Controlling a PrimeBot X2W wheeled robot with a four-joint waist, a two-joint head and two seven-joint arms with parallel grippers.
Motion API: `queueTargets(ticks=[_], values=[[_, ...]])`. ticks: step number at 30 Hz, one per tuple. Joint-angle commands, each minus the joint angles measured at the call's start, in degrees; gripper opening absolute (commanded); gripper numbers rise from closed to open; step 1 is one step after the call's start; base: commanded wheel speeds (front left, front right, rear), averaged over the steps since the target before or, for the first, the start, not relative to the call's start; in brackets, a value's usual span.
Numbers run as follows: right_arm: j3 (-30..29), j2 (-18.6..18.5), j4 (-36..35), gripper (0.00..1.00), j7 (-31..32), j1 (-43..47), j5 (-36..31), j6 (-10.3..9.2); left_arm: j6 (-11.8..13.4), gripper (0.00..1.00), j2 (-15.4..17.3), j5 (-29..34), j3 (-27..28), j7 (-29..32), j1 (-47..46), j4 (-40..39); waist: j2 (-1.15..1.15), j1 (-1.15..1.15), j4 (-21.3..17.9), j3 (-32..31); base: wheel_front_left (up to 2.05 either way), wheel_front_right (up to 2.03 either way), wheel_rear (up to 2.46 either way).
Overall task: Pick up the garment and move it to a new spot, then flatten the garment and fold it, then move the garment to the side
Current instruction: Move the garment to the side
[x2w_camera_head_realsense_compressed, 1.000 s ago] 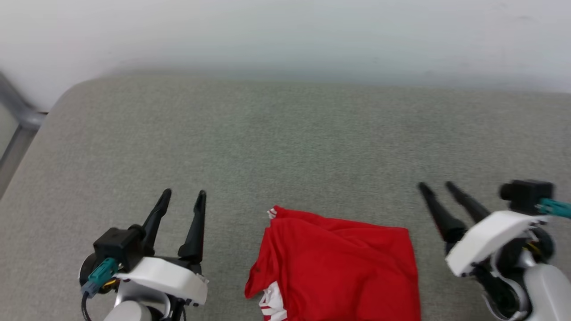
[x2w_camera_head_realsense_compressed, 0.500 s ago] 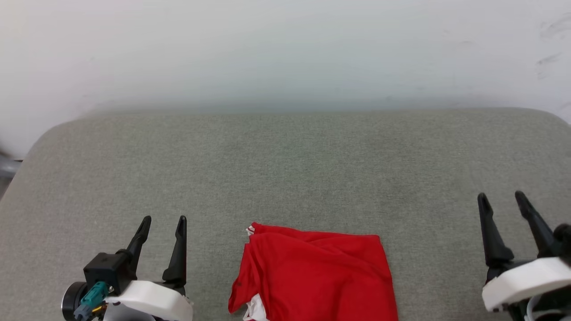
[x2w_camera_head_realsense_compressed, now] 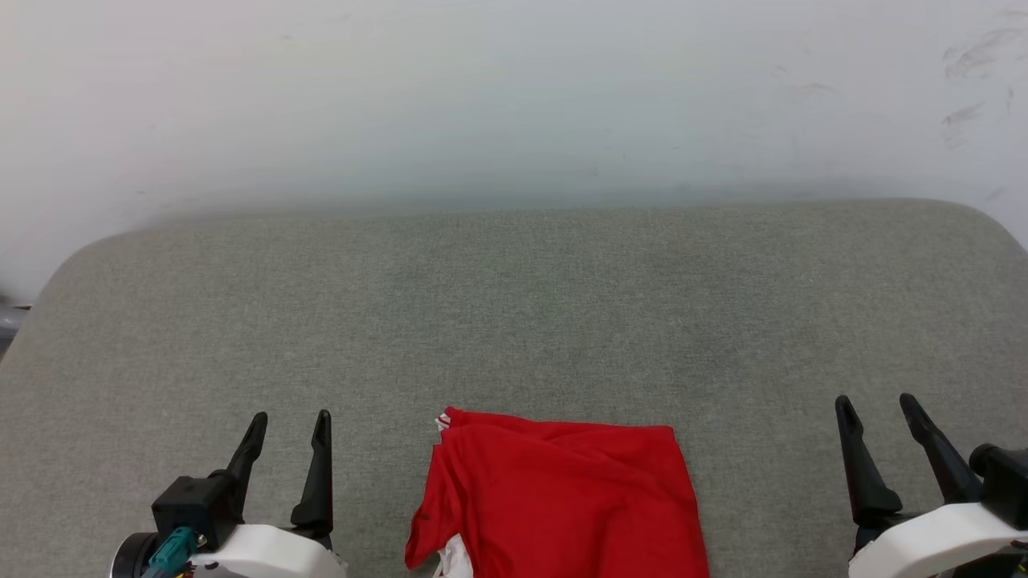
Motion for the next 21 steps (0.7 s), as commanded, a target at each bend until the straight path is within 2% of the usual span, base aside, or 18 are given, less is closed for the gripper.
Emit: queueTargets(ticks=[1, 7, 13, 16, 21], values=[[-0.12, 0.27, -0.23, 1.00, 0.60, 0.37, 0.51, -0.02, -0.44, 1.00, -0.40, 0.30, 0.21, -0.40, -0.05, 0.21, 0.00, 0.00, 0.22, 0.02, 0.00, 0.00, 0.00], [-2.10, 0.48, 0.83, 1.00, 2.87, 0.54, 2.41, -0.02, -1.42, 1.00, -1.36, 1.23, 0.69, -0.40, -1.60, 0.76, 0.00, 0.00, 1.42, 0.50, 0.00, 0.00, 0.00], [-4.97, -0.22, 5.61, 1.00, 9.25, -0.22, 8.43, -0.02, -2.49, 1.00, -2.58, 2.48, 1.07, -0.34, -3.36, 0.44, 0.00, 0.00, 3.14, 1.97, 0.00, 0.00, 0.00], [-5.51, -1.42, 9.16, 1.00, 15.72, -1.94, 13.26, -0.02, -3.24, 1.00, -3.14, 3.30, 1.49, -0.35, -4.90, -0.18, 0.00, 0.00, 4.43, 4.06, 0.00, 0.00, 0.00], [-2.93, -2.74, 13.39, 1.00, 26.98, -4.23, 21.61, -0.02, -5.01, 1.00, -4.77, 4.85, 1.99, -0.33, -7.27, -1.06, 0.00, 0.00, 7.20, 7.72, 0.00, 0.00, 0.00]])
